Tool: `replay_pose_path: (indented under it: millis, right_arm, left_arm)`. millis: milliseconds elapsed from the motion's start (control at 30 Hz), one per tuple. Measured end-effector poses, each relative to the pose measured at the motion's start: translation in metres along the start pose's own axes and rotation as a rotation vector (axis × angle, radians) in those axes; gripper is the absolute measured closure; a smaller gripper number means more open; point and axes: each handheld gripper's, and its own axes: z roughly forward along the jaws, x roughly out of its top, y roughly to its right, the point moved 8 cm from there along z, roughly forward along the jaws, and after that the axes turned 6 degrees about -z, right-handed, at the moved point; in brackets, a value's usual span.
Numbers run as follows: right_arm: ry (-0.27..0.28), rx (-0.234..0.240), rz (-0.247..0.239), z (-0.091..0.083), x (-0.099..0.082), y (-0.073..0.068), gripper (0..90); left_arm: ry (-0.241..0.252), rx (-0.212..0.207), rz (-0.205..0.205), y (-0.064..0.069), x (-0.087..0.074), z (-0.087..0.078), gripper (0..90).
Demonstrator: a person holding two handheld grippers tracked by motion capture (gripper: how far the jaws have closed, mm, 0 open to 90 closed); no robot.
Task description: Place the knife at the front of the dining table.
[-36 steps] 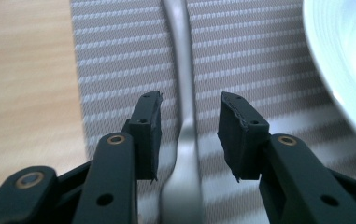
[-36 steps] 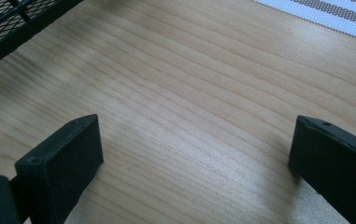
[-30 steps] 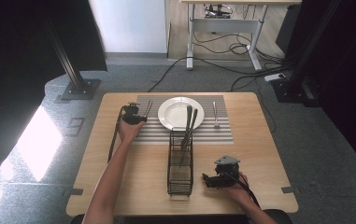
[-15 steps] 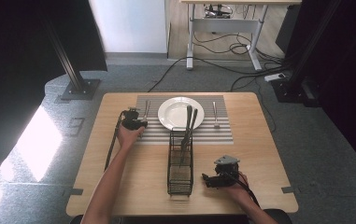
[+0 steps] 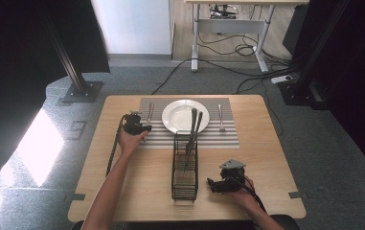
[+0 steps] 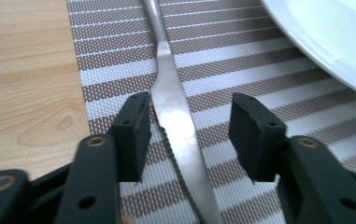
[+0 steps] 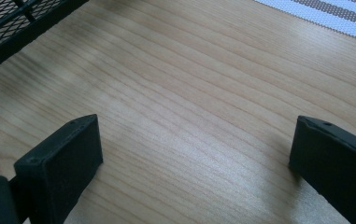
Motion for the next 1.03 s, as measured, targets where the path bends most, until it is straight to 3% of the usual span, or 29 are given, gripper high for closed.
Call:
replay_pose_path:
  millis: [233, 467, 633, 867, 1033]
  right_arm:
    - [0.000, 0.001, 0.002, 0.000, 0.000, 0.000, 2.2]
    - [-0.002, 0.003, 0.002, 0.000, 0.000, 0.000, 2.1]
    - [-0.003, 0.004, 0.002, 0.000, 0.000, 0.000, 2.0]
    - [-0.003, 0.003, 0.003, 0.000, 0.000, 0.002, 2.0]
    - [-0.003, 0.004, 0.001, 0.000, 0.000, 0.002, 1.7]
  left_arm:
    - [0.049, -0.034, 0.023, 0.006, -0.005, -0.031, 39.6]
    - [0.093, -0.097, 0.033, 0.014, -0.018, -0.067, 35.7]
    - [0.109, -0.140, 0.040, 0.022, -0.033, -0.088, 35.0]
    - [0.107, -0.181, 0.086, 0.034, -0.066, -0.119, 34.6]
    - [0.118, -0.192, 0.106, 0.037, -0.072, -0.129, 33.5]
